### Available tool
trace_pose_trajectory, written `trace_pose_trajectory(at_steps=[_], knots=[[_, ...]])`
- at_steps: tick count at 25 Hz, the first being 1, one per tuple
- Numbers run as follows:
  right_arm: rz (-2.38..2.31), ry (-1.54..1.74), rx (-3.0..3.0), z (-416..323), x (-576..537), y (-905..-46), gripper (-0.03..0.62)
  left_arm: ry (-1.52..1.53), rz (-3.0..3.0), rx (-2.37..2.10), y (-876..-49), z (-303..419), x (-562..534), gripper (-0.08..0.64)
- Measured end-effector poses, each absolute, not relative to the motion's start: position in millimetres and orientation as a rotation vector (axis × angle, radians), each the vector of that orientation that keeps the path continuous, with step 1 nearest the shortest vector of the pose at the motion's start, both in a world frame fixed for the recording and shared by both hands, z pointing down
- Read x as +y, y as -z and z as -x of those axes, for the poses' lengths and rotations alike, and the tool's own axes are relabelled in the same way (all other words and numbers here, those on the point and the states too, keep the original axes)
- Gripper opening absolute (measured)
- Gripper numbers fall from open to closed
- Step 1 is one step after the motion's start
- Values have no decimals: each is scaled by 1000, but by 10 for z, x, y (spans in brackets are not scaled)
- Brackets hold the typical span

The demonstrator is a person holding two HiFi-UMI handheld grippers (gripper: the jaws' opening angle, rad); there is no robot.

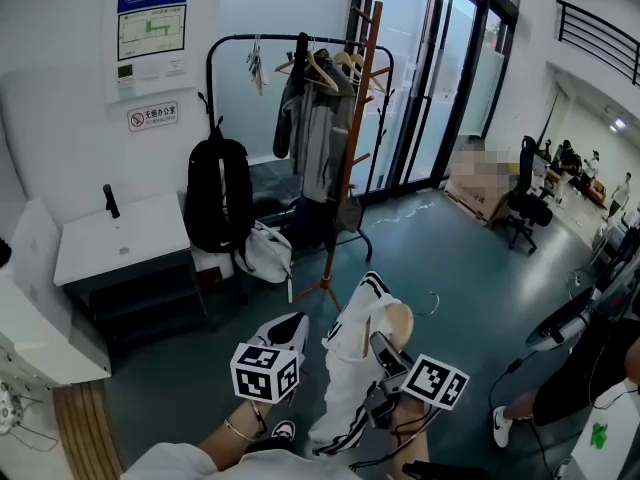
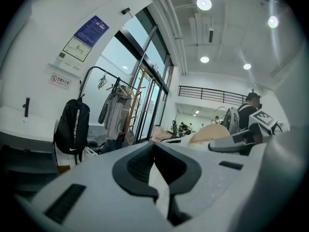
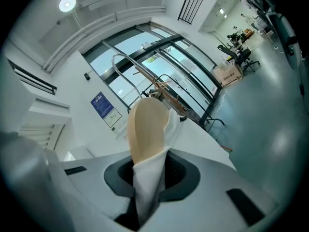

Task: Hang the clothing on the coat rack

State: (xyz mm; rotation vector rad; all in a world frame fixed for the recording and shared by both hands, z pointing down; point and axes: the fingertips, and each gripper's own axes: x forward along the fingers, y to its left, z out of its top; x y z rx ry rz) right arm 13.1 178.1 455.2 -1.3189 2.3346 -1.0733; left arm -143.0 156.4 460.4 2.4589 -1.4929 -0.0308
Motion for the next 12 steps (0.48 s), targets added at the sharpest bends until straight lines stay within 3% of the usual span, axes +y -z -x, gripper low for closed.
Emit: trace_pose_trajectory(at_steps=[12], knots=[[1334, 1114, 2336, -227, 1410, -4678, 69, 44, -2423, -1517, -4750, 1414, 1179, 9]])
